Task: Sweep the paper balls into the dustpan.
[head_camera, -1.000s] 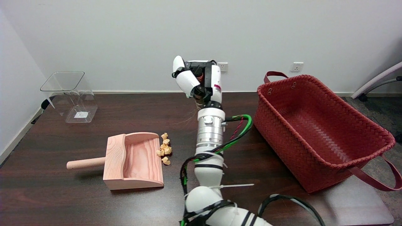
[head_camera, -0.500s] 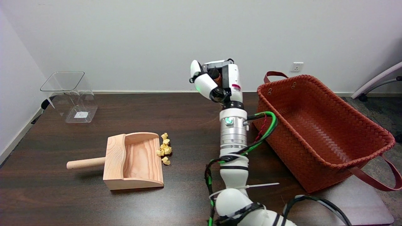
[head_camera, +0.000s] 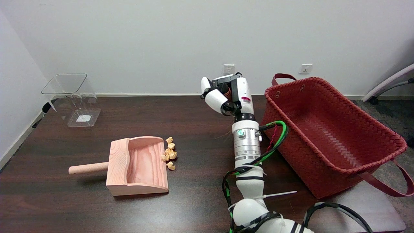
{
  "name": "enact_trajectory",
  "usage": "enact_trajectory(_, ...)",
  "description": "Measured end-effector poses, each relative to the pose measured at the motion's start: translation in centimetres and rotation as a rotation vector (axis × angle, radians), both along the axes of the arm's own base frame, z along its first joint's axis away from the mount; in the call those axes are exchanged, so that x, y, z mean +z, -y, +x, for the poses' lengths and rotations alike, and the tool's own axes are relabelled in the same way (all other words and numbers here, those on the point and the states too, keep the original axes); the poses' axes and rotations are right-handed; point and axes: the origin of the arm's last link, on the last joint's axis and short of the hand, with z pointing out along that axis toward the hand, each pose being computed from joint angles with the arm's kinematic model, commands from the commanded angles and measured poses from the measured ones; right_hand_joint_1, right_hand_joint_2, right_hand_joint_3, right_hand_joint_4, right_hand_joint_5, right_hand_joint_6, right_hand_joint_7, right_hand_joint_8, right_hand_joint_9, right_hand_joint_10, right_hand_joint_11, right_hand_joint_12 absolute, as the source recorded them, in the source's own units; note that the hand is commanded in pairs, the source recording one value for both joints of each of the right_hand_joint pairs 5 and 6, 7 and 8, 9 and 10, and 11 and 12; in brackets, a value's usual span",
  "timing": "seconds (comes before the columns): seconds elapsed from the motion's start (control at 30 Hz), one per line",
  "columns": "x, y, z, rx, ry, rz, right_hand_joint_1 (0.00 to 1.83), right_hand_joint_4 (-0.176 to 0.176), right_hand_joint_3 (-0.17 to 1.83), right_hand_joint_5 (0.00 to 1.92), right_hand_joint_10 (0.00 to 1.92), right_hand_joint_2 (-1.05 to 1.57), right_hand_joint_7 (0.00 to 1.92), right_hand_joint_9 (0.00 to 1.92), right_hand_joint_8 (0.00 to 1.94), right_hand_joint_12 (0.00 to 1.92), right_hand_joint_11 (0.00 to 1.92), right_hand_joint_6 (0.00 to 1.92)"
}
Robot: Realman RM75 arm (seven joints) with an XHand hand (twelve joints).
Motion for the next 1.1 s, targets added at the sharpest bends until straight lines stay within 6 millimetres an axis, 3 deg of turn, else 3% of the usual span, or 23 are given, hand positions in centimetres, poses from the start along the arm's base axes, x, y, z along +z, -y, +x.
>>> enact_trajectory(0.63,-1.6,3.4,-2.2,-0.053,0.041,0.122,0.96,0.0,1.5,1.92,1.92,1.57,1.92,1.92,1.92,1.92,1.92,1.92)
enact_trajectory(1.1,-5.5,4.8,-3.9,-0.126,0.098,0.222,0.87,0.0,1.29,1.92,1.92,1.57,1.92,1.92,1.92,1.92,1.92,1.92)
